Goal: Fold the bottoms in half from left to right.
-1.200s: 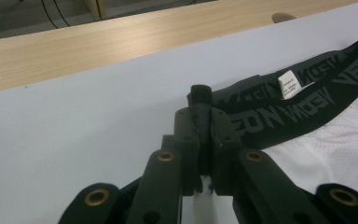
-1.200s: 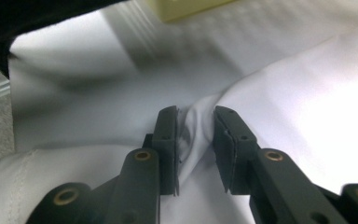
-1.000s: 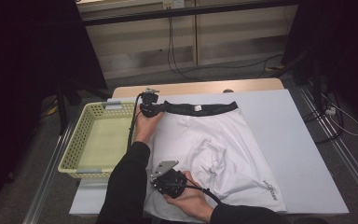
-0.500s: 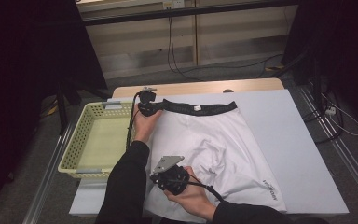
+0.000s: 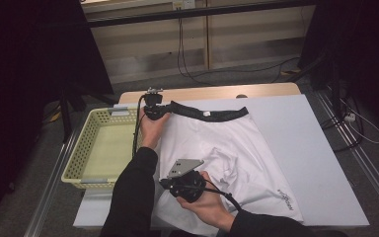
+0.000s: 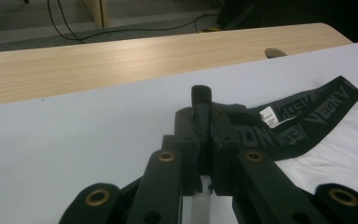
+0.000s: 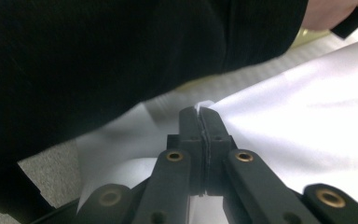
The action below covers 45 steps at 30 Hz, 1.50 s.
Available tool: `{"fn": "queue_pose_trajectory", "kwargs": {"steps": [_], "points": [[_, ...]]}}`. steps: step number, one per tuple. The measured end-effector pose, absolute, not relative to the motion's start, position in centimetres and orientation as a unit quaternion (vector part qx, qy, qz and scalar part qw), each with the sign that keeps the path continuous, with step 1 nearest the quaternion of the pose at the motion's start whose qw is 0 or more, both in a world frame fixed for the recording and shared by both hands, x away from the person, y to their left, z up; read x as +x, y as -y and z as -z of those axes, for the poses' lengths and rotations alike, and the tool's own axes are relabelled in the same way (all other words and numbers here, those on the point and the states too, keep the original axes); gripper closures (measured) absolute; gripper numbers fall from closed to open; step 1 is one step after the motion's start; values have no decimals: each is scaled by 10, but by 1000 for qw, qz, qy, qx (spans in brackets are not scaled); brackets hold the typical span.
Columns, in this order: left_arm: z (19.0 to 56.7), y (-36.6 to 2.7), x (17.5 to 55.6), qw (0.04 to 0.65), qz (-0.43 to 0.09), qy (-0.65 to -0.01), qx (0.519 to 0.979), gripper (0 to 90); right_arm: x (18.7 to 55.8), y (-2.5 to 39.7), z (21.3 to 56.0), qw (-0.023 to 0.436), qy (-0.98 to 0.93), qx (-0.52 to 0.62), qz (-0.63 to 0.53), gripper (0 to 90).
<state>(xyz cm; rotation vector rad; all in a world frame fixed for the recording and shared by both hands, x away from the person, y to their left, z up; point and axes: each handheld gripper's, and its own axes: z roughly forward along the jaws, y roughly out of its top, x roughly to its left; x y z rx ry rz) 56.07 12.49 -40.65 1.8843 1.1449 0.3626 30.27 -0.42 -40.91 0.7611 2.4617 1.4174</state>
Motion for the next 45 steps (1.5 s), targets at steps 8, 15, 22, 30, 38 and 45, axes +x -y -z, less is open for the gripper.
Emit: {"fn": "queue_pose_trajectory", "kwargs": {"steps": [8, 15, 22, 30, 38, 45], "points": [[397, -129, 560, 442, -147, -472, 749, 844, 299, 12, 395, 103, -823, 255, -497, 892], [390, -134, 557, 443, -150, -473, 747, 844, 298, 16, 386, 102, -815, 254, -510, 893], [380, -136, 556, 443, -161, -474, 744, 845, 299, 23, 379, 97, -806, 258, -524, 893], [370, -141, 556, 444, -167, -477, 740, 844, 296, 26, 369, 102, -799, 252, -536, 893], [360, -149, 553, 443, -175, -481, 736, 844, 296, 27, 363, 100, -796, 249, -543, 893], [355, -159, 553, 441, -185, -488, 730, 845, 296, 24, 356, 101, -794, 243, -548, 893]]}}
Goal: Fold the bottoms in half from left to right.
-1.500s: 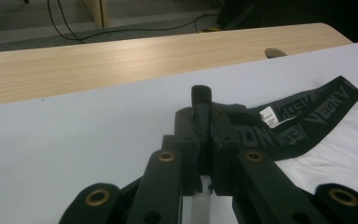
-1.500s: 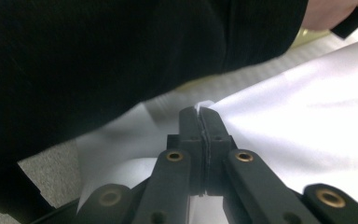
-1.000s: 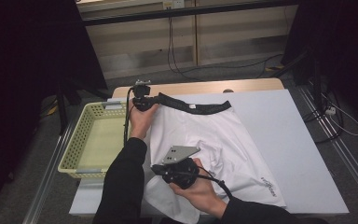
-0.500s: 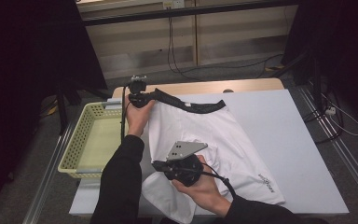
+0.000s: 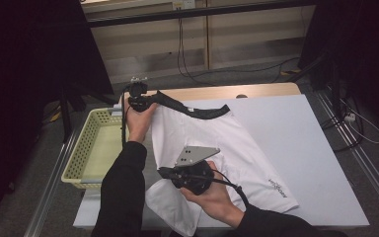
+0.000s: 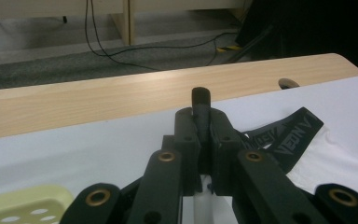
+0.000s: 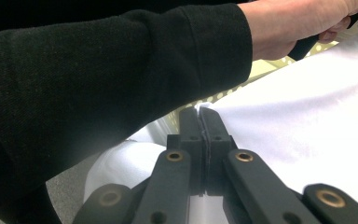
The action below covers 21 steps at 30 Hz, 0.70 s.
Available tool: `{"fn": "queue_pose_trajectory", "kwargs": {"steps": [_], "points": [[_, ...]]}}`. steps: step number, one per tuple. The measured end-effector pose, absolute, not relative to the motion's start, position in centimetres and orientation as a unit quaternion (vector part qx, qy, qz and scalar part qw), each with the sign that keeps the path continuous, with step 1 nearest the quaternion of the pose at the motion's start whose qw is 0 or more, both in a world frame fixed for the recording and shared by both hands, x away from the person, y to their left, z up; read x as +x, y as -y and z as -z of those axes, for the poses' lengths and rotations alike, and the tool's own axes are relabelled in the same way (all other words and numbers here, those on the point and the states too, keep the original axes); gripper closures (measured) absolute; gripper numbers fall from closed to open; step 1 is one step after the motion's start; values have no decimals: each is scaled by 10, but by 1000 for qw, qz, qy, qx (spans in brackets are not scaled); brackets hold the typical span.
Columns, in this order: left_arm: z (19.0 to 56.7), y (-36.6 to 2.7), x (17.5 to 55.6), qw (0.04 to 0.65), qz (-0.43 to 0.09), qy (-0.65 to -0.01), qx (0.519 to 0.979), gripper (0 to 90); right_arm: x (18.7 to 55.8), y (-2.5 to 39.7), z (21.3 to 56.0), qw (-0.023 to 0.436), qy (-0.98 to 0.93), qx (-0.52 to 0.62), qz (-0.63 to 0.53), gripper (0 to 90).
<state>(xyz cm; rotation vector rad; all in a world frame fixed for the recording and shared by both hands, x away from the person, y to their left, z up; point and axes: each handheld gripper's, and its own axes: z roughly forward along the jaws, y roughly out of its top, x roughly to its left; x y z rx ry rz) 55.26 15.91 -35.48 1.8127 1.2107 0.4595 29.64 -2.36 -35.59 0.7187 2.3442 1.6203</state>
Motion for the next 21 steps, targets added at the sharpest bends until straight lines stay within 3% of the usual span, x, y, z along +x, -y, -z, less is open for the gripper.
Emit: {"fn": "queue_pose_trajectory", "kwargs": {"steps": [21], "points": [[340, -187, 548, 439, -199, -507, 714, 845, 295, 13, 340, 98, -789, 224, -564, 893]]}}
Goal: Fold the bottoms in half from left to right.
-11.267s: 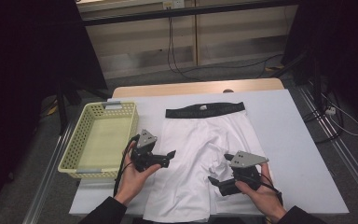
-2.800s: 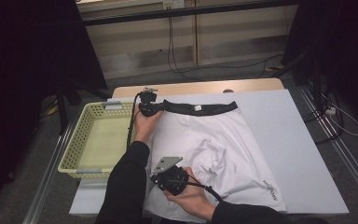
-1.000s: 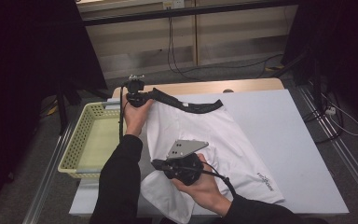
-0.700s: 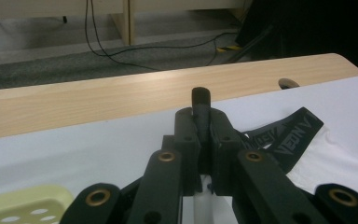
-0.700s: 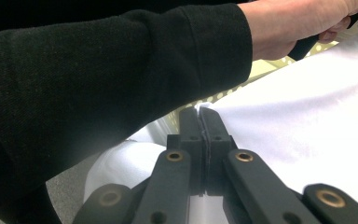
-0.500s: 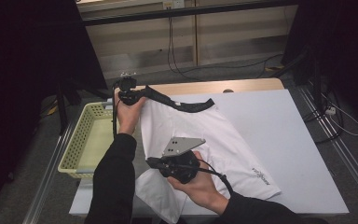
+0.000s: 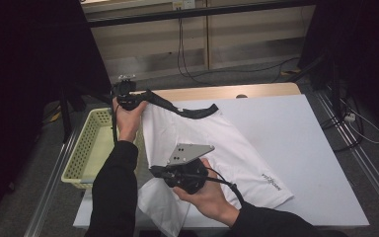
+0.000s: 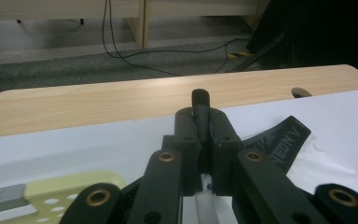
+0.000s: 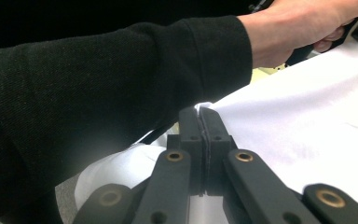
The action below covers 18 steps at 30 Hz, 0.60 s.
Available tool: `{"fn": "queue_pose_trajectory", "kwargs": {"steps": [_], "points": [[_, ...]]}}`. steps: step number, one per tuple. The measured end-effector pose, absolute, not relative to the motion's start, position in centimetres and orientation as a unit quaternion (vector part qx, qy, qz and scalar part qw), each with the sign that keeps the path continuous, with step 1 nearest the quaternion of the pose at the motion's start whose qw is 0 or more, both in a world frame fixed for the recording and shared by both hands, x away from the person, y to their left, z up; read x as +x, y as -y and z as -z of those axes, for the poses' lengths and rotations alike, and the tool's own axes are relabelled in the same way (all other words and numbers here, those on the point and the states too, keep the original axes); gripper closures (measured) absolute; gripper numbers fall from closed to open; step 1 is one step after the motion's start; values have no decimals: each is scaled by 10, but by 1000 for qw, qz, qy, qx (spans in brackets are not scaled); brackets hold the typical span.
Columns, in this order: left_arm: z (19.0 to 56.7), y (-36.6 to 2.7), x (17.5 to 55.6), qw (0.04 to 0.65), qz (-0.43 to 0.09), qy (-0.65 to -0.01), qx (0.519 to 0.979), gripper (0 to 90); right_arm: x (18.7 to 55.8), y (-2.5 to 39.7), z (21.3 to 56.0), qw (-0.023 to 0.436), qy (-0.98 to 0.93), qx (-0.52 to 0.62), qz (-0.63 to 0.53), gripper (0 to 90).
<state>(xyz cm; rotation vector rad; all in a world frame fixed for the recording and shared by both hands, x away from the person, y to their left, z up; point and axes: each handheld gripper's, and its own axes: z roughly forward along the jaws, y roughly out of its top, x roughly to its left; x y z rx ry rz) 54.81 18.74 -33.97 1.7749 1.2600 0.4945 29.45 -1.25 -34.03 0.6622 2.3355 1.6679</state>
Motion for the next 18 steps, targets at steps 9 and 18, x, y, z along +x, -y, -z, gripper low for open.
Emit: {"fn": "queue_pose_trajectory", "kwargs": {"steps": [9, 18], "points": [[339, -198, 548, 434, -200, -514, 712, 845, 295, 7, 339, 93, -788, 219, -567, 893], [337, -213, 547, 431, -206, -524, 705, 846, 297, 4, 335, 98, -785, 217, -571, 894]]}}
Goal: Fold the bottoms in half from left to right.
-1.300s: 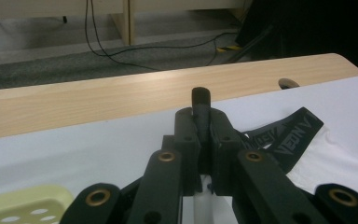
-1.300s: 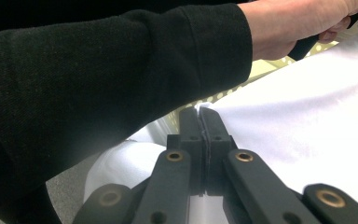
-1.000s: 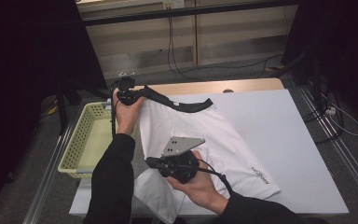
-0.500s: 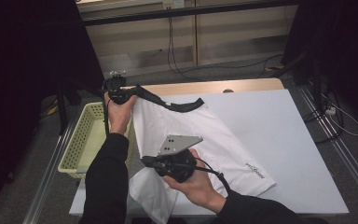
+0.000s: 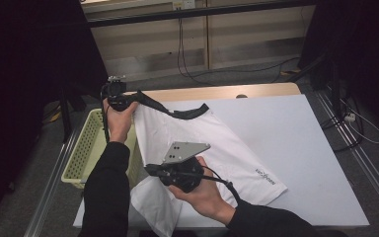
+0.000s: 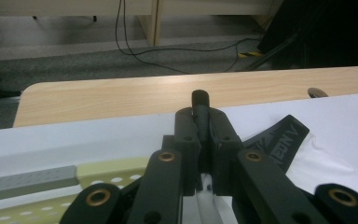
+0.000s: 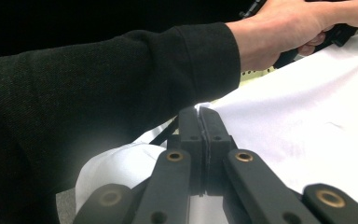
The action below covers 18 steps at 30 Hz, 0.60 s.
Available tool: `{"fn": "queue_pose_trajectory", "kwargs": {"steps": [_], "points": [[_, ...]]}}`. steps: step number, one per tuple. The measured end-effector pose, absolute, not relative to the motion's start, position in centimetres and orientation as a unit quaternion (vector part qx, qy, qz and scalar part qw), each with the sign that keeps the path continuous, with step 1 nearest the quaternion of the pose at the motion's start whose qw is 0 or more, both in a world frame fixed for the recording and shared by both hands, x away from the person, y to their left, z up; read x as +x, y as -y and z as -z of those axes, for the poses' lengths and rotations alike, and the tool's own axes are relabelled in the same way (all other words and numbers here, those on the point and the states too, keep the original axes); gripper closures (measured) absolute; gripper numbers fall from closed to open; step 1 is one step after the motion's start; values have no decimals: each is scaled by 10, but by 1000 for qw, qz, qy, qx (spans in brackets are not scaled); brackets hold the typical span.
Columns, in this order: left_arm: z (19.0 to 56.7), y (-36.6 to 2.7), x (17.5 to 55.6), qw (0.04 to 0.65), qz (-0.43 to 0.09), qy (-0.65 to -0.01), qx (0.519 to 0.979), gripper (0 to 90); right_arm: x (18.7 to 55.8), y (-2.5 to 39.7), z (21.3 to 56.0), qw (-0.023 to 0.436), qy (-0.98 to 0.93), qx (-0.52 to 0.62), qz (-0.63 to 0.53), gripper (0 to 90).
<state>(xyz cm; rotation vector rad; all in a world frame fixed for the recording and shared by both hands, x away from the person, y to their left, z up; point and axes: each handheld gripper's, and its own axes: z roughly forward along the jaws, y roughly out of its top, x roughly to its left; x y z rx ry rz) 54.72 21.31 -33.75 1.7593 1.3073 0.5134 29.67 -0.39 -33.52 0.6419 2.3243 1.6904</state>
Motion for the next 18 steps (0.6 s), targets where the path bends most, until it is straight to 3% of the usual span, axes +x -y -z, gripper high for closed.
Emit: {"fn": "queue_pose_trajectory", "kwargs": {"steps": [9, 18], "points": [[335, -225, 546, 428, -213, -539, 693, 845, 299, 4, 332, 98, -779, 220, -579, 894], [339, -194, 550, 433, -213, -521, 704, 843, 299, 31, 338, 103, -769, 242, -582, 894]]}}
